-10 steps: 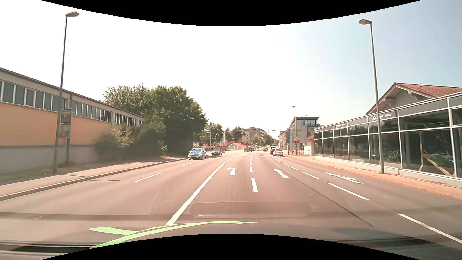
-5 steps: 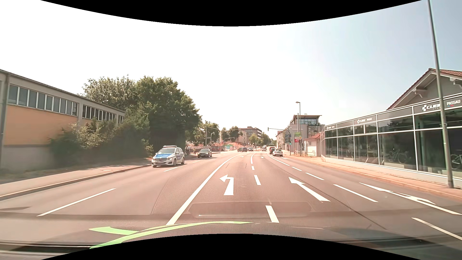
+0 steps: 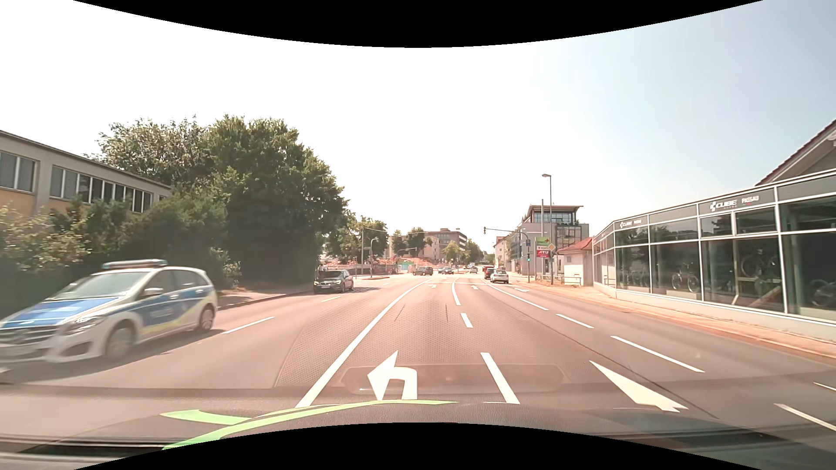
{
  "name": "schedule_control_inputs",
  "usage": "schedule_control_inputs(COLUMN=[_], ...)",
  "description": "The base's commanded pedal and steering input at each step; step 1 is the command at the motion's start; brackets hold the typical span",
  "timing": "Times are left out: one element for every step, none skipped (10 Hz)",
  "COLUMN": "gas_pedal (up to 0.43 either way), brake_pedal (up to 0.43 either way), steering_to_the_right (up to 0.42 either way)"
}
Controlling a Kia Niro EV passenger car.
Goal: Follow the waypoints while adhering to traffic rules and regulations
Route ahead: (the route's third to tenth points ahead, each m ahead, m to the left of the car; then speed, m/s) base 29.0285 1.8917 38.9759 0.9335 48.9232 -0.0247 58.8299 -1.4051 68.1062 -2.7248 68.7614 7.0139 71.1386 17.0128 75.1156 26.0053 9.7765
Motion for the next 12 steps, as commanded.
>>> schedule_control_inputs(gas_pedal=[0.087, 0.079, 0.067, 0.067, 0.067, 0.067, 0.008, 0.0, 0.0, 0.0, 0.0, 0.0], brake_pedal=[0.0, 0.0, 0.0, 0.0, 0.0, 0.0, 0.0, 0.0, 0.0, 0.0, 0.0, 0.0], steering_to_the_right=[0.019, 0.018, 0.019, 0.018, 0.018, 0.018, 0.018, 0.017, 0.016, 0.015, 0.012, 0.011])
